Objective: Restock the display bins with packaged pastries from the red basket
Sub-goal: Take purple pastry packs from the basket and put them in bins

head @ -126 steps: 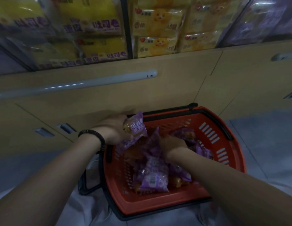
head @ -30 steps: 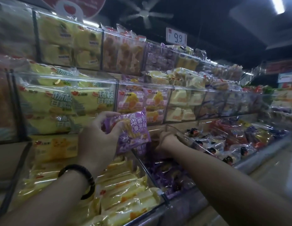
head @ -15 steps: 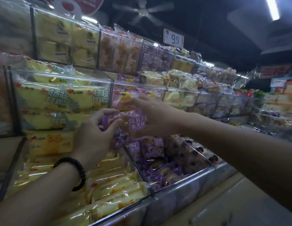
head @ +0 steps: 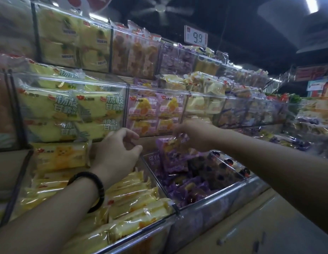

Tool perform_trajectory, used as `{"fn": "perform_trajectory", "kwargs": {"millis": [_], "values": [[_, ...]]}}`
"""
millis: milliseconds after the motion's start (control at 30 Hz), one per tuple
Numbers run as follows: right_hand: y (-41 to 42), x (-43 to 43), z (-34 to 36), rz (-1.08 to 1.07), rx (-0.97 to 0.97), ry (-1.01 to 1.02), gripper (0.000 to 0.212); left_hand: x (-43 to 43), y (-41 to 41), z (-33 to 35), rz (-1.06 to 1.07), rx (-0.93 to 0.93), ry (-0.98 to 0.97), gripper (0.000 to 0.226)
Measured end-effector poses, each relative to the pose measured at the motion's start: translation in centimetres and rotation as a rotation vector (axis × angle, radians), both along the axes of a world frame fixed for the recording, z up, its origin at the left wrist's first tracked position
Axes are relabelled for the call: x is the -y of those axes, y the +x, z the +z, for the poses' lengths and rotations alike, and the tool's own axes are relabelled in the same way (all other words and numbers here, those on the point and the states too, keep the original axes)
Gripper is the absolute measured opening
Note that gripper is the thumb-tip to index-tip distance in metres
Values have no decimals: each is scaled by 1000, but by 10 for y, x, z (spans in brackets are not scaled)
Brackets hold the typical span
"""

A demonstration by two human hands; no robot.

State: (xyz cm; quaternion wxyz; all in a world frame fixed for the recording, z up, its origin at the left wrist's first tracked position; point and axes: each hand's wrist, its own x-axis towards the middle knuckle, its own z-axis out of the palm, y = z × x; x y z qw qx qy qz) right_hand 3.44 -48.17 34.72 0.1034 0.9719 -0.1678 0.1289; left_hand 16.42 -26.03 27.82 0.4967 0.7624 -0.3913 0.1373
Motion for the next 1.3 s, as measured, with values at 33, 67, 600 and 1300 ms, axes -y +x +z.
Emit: {"fn": "perform_trajectory", "kwargs": {"millis": [33, 67, 600, 1300], "values": [[8, -3, -10, 7, -39, 23, 37, 1, 0, -1, -31, -4, 38, 14], [18, -7, -21, 26, -73, 36, 37, 2, 0, -3, -66, -9, 71, 13], [30, -14, -60, 138, 23, 131, 79, 4, 0, -3, -133, 123, 214, 8], [-172, -244, -160, 285, 282, 555, 13, -203, -184, -133, -304, 51, 543, 20]]}}
